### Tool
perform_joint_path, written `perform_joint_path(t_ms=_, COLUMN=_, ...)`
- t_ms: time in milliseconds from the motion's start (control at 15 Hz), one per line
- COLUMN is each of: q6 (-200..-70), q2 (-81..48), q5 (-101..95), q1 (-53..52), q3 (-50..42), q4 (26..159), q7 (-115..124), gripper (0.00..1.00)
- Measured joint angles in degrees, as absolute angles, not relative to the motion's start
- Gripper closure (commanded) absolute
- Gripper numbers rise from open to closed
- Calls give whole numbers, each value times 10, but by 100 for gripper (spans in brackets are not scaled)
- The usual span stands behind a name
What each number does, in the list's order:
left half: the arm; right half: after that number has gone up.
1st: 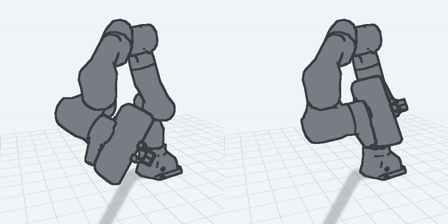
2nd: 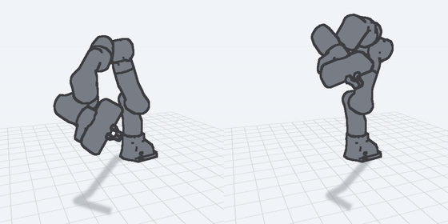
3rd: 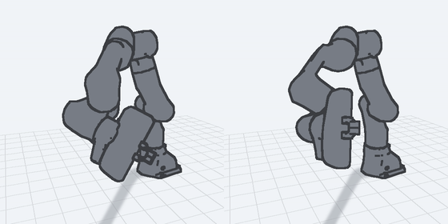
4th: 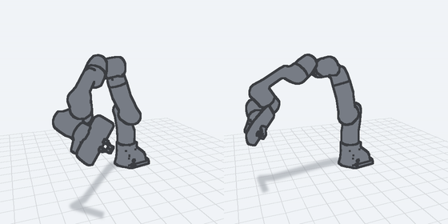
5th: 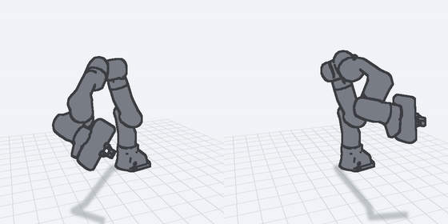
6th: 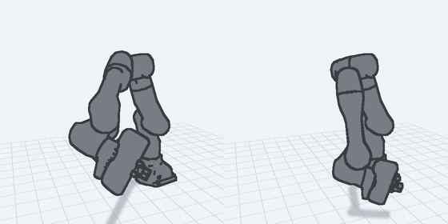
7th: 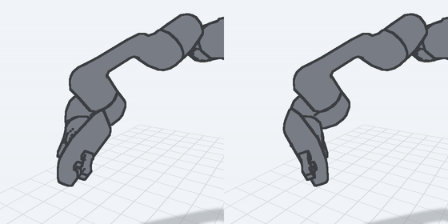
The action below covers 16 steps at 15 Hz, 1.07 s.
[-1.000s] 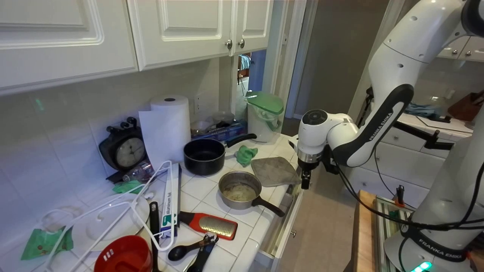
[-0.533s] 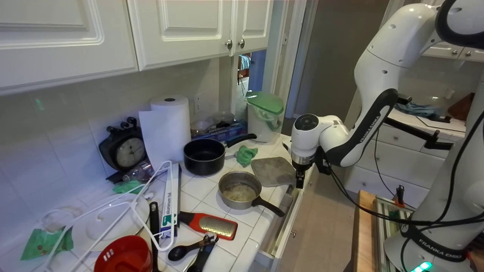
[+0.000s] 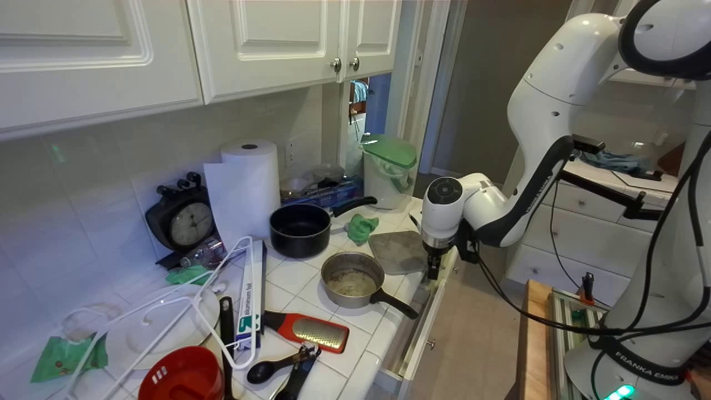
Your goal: Put the towel on top of the pot
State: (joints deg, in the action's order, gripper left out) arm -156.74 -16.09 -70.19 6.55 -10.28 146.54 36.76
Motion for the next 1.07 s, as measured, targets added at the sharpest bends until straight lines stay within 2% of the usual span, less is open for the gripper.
perform_joint_path(t_ms=133, q6=-1566, q2=-162, q5=-724, q1=61, q3=-103, q4=1464, q7=397, gripper=18)
perform_joint_path(t_ms=200, q6=-1564, q2=-163, q5=-734, q1=59, q3=-103, q4=1464, q7=410, gripper=34)
perform_joint_path(t_ms=333, q6=-1559, q2=-164, q5=-748, q1=58, q3=-103, q4=1464, q7=429, gripper=50)
perform_joint_path(t_ms=467, q6=-1552, q2=-166, q5=-758, q1=57, q3=-103, q4=1464, q7=443, gripper=41)
perform_joint_path(t_ms=533, q6=-1548, q2=-167, q5=-759, q1=57, q3=-103, q4=1464, q7=448, gripper=29)
perform_joint_path(t_ms=600, q6=-1545, q2=-168, q5=-760, q1=57, q3=-103, q4=1464, q7=453, gripper=27)
perform_joint_path(t_ms=667, q6=-1542, q2=-170, q5=-760, q1=57, q3=-103, q4=1464, q7=456, gripper=36)
perform_joint_path(t_ms=733, q6=-1540, q2=-171, q5=-760, q1=57, q3=-103, q4=1464, q7=458, gripper=56)
perform_joint_path(t_ms=867, q6=-1537, q2=-173, q5=-760, q1=57, q3=-103, q4=1464, q7=461, gripper=66)
perform_joint_path(t_ms=933, q6=-1536, q2=-173, q5=-760, q1=57, q3=-103, q4=1464, q7=462, gripper=54)
perform_joint_path(t_ms=1000, q6=-1535, q2=-174, q5=-760, q1=57, q3=-103, q4=1464, q7=464, gripper=32)
perform_joint_path(t_ms=1067, q6=-1533, q2=-174, q5=-760, q1=57, q3=-103, q4=1464, q7=466, gripper=36)
